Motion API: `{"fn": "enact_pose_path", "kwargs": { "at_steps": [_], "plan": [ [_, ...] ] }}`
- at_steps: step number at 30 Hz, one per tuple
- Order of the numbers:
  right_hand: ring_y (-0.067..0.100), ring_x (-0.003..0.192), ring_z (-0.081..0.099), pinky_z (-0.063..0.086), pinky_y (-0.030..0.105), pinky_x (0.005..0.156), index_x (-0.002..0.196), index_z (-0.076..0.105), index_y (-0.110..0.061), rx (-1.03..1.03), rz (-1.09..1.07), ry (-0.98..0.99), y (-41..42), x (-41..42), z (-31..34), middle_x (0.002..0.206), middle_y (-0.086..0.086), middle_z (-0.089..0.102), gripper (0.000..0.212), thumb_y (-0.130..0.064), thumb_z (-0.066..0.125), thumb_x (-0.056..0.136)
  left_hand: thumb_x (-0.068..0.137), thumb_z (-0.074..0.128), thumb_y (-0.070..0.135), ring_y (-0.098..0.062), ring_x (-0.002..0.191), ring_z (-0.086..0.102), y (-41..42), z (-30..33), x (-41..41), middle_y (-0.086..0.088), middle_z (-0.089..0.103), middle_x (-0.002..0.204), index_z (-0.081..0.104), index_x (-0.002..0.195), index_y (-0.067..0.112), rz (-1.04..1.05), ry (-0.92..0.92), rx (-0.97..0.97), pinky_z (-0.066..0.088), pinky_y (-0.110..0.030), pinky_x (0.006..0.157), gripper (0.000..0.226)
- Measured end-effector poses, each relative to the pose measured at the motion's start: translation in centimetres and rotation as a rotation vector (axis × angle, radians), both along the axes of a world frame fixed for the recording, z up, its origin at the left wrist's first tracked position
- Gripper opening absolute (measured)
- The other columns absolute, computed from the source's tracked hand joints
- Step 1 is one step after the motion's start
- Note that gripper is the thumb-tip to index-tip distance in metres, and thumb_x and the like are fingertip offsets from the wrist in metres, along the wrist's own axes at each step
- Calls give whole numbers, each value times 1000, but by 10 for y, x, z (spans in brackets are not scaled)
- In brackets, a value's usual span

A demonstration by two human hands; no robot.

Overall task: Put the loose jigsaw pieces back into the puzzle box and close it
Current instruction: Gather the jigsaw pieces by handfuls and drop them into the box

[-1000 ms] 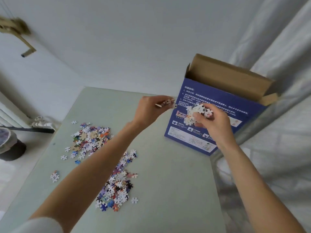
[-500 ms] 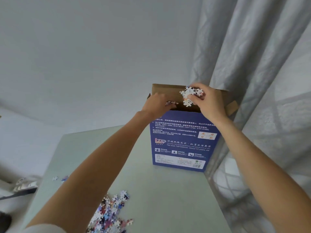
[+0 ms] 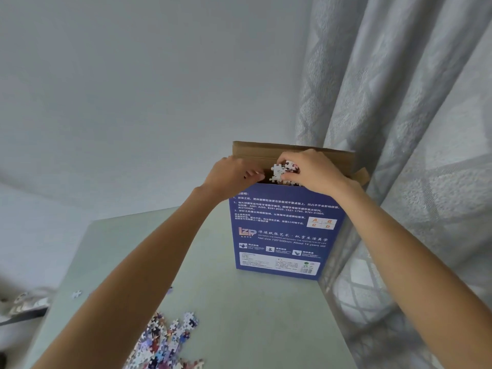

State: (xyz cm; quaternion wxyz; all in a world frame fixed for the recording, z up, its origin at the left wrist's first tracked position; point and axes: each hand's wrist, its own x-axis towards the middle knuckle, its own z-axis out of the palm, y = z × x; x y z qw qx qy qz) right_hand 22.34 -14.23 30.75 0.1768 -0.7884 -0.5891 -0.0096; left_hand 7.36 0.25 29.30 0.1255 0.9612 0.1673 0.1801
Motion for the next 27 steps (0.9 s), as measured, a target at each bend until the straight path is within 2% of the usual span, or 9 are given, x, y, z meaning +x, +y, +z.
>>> {"fn": "enact_pose_path", "kwargs": {
  "at_steps": [2,5,7,9,13,18,20,24,27],
  "plan": [
    [14,83,55,40,30,70,116,60,-21,1,20,-22,5,-1,2,107,0,64,31,-27,65,87,88,60,33,-5,84,64,-1,-2,-6,11,71,92,71,98,26,-15,-10,56,49,-22,75,16],
    [11,80,51,37,28,68,119,59,-23,3,20,-60,12,-5,1,103,-1,61,32,-20,64,88,88,61,27,-6,87,65,0,-5,-11,11,71,94,70,99,26,-21,-30,108,48,-22,75,15],
    [12,80,56,44,29,68,119,58,-23,18,9,-72,14,-7,0,101,-2,65,33,-16,63,88,88,60,24,-7,87,65,1,-7,-12,10,71,94,70,100,26,-22,-39,121,49,-24,76,16],
    [14,83,62,47,28,69,111,62,-22,49,-12,-86,14,-9,-2,99,-1,69,25,-15,63,88,88,60,24,-8,87,65,1,-9,-12,10,71,94,70,101,25,-25,-50,135,50,-25,76,16],
    [13,84,63,43,24,68,93,70,-23,93,-43,-132,13,-10,-3,92,-3,71,8,-21,63,88,89,58,24,-10,85,66,0,-14,-13,9,71,93,70,99,24,-37,-96,147,51,-27,73,15],
    [21,100,62,49,36,81,112,66,-22,22,-61,-196,15,-13,-6,113,1,66,26,-11,57,91,89,59,22,-13,85,65,0,-20,-17,8,71,95,70,101,22,-57,-172,196,43,-22,68,16],
    [20,96,63,50,34,77,114,66,-21,116,-65,-211,12,-20,-7,112,-1,66,28,-9,53,92,88,60,22,-15,83,65,-3,-21,-20,8,72,93,70,100,22,-62,-222,216,44,-23,65,16],
    [5,65,55,42,20,56,103,69,-17,515,-7,-148,-3,-60,-26,92,-5,70,18,-14,54,92,82,64,26,-13,70,65,-15,-34,-52,8,71,81,69,89,19,49,-473,242,50,-24,54,12],
    [8,67,63,49,20,54,102,69,-14,626,66,-106,-9,-100,-70,87,-2,71,16,-15,57,91,89,54,32,-8,62,64,-24,-62,-96,7,70,72,70,81,16,134,-617,230,48,-18,52,24]
  ]
}}
